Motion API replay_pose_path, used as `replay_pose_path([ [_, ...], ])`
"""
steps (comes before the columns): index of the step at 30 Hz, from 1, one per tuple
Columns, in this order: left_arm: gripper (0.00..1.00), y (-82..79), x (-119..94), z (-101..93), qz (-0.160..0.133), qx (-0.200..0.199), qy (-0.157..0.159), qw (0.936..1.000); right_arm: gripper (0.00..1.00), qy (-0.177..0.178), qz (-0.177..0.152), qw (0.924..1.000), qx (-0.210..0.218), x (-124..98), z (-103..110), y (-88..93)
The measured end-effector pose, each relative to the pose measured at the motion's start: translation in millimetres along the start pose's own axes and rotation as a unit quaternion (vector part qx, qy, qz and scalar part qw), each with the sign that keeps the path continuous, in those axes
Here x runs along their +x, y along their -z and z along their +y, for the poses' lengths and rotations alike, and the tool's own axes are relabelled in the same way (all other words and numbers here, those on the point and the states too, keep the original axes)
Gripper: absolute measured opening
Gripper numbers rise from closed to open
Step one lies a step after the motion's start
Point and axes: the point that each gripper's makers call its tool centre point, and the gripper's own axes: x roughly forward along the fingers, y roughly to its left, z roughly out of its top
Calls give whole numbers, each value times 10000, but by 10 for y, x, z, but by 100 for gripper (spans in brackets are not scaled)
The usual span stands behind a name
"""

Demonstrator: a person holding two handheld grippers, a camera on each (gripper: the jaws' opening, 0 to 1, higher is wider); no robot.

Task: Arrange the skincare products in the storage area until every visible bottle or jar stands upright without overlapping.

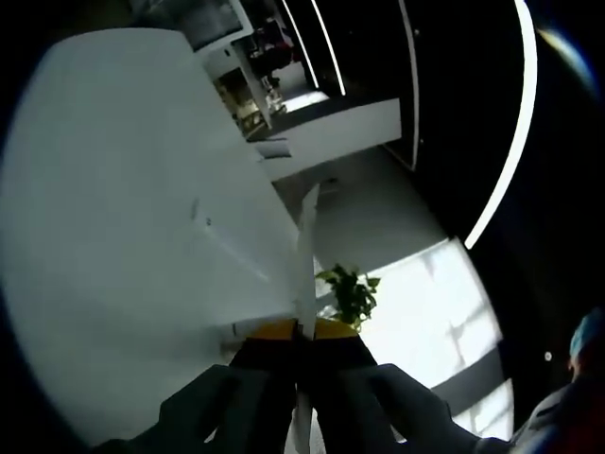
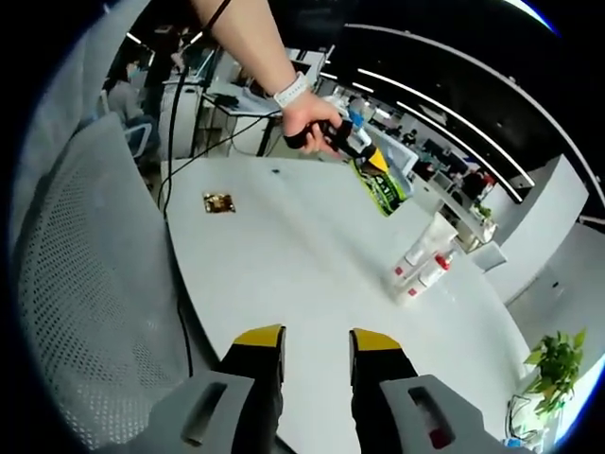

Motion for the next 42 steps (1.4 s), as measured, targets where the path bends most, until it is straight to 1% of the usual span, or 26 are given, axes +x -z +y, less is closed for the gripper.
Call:
replay_pose_path([
  [3,0,-1,41,12,33,10,-19,10000,15,70,40,9999,-84,-8,-20,18],
  [8,0,-23,93,62,-1,-1,-75,10000,15,87,79,9999,-73,-4,-30,43],
  [11,0,-18,117,90,29,-2,-111,9999,12,76,132,9998,-113,-3,-24,63],
  [14,0,-11,145,115,69,2,-145,9999,10,79,108,9999,-102,-9,-26,57],
  [20,0,68,229,181,174,3,-189,9997,8,37,144,9998,-144,-4,-5,75],
  [23,0,95,291,258,231,-17,-245,9994,6,53,177,9997,-161,-6,-13,97],
  [28,0,119,357,317,232,-49,-296,9993,7,50,213,9996,-175,0,-11,111],
  [31,0,150,412,372,281,-61,-330,9990,6,14,250,9995,-168,6,4,122],
  [38,0,187,451,527,370,-36,-486,9981,3,-29,292,9994,-167,10,23,145],
  [42,0,228,457,566,435,-17,-532,9976,3,-6,294,9994,-165,7,12,145],
])
